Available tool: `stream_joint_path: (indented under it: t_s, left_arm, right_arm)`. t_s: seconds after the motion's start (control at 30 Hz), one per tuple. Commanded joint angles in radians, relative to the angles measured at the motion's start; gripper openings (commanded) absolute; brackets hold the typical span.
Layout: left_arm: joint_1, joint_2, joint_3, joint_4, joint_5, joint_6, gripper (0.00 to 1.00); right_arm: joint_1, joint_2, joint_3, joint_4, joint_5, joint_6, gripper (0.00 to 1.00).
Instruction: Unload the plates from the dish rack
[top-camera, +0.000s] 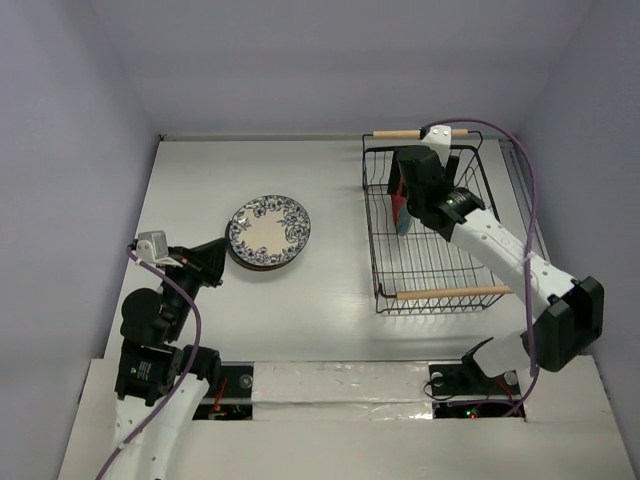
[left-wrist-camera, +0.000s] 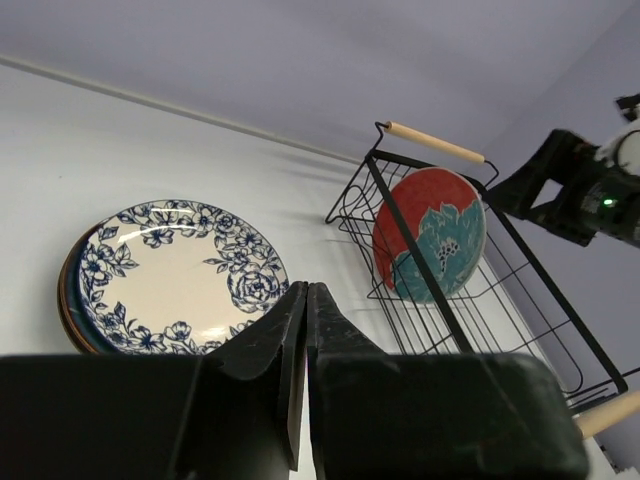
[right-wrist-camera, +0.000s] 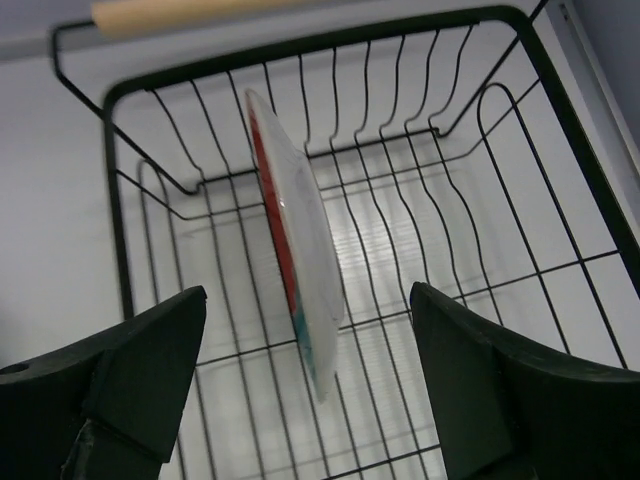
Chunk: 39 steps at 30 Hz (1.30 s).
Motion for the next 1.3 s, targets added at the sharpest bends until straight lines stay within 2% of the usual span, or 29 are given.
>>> stream_joint_path:
  t_s: [0.0,0.03,0.3,0.43,0.53,0.63,0.7,0.9,1.1,1.2,1.27]
  left_arm:
    - [0.004,0.016,0.013,0.036,-0.007,0.002,0.0]
    - [0.004,0.019,0.015,0.034,-0.004,0.002,0.0]
    - [0.004,0.012,0.013,0.037,0.005,0.003,0.2]
    - [0.004,0.005,0.015,0.034,0.004,0.003,0.24]
    - [0.004,0.006,0.015,0.036,0.004,0.003,0.25]
    - [0.004,0.009,0.015,0.034,0.005,0.003,0.25]
    - [0.004,0.011,0.015,0.034,0.005,0.003,0.26]
    - [0.004,0.003,0.015,0.033,0.0,0.003,0.26]
    - [0.004,0.002,0.016,0.034,0.0,0.003,0.27]
    - [0.004,-0.001,0.013,0.037,0.005,0.002,0.27]
    - [0.004,0.0,0.015,0.037,0.004,0.003,0.27]
  right_arm:
    - [-0.033,0.044,-0.005,-0.01,-0.02,-0.045,0.87]
    - [-0.045,0.076,0.0,0.001,-0.035,-0.05,0.86]
    - [-0.065,0.209,0.089,-0.028,-0.006,-0.084,0.6]
    - [-0.065,0.236,0.121,-0.046,0.018,-0.111,0.4]
    - [-0.065,0.247,0.136,-0.06,0.032,-0.131,0.3]
    - [-0.065,0.224,0.156,-0.068,0.06,-0.144,0.07]
    - [-0.065,0.209,0.17,-0.068,0.069,-0.159,0.01]
    - [-0.065,0.163,0.259,-0.099,0.127,-0.191,0.0]
    - [-0.065,0.046,0.267,-0.074,0.146,-0.185,0.0]
    - [-0.065,-0.012,0.249,-0.059,0.12,-0.153,0.0]
    - [-0.065,-0.096,0.222,-0.01,0.046,-0.128,0.0]
